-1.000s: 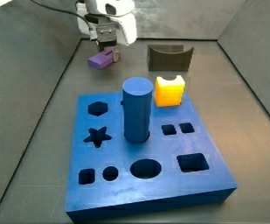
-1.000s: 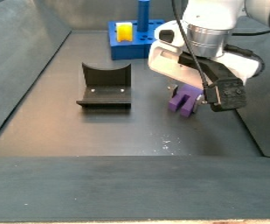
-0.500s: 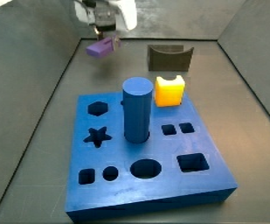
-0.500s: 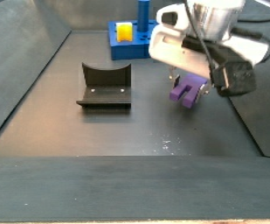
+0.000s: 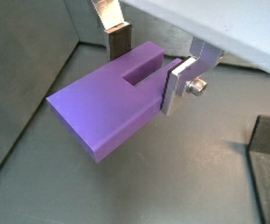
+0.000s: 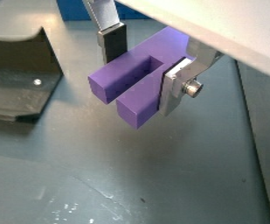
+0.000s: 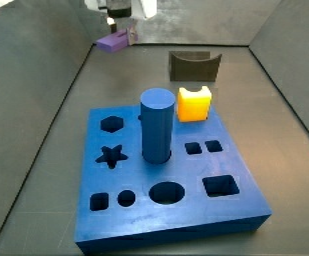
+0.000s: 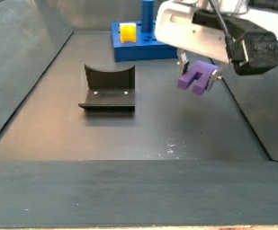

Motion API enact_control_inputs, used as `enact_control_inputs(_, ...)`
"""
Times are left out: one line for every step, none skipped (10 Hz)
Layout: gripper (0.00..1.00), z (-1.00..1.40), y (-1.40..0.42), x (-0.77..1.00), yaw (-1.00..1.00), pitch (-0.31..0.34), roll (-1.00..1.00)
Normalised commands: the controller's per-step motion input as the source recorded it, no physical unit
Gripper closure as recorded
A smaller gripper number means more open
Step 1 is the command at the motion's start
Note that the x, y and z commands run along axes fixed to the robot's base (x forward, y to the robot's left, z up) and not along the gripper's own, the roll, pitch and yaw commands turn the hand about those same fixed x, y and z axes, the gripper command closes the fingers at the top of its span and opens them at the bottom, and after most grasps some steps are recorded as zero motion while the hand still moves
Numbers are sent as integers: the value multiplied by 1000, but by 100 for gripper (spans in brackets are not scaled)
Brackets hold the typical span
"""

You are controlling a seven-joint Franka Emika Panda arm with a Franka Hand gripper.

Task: Pick up the double-square object. Move up. Place the double-square object on the fixture. Regrasp the double-square object. Move to above the board. Insert the double-square object.
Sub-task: Place the double-square object on the fixture.

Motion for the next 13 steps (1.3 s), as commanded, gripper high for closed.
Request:
enact_control_inputs(100,1000,-2,-5,0,25,-8)
enact_control_inputs(100,1000,-5,-12,0,34,-14)
enact_control_inputs(100,1000,-7,-16,0,34,-17)
enact_control_inputs(100,1000,-10,-21,0,37,-22)
enact_control_inputs(100,1000,-10,-21,0,38,-24)
enact_control_inputs(100,807,-9,-18,0,43,-31)
enact_control_inputs(100,707,-7,-14,0,46,-34)
enact_control_inputs(100,509,-4,-4,0,54,-41)
enact_control_inputs(100,359,-3,4,0,61,-46)
enact_control_inputs(100,964,-839,1000,1000,186,-123)
enact_control_inputs(100,922,-838,1000,1000,195,-124)
enact_control_inputs(100,874,-784,1000,1000,226,-128)
enact_control_inputs(100,850,-728,1000,1000,240,-149)
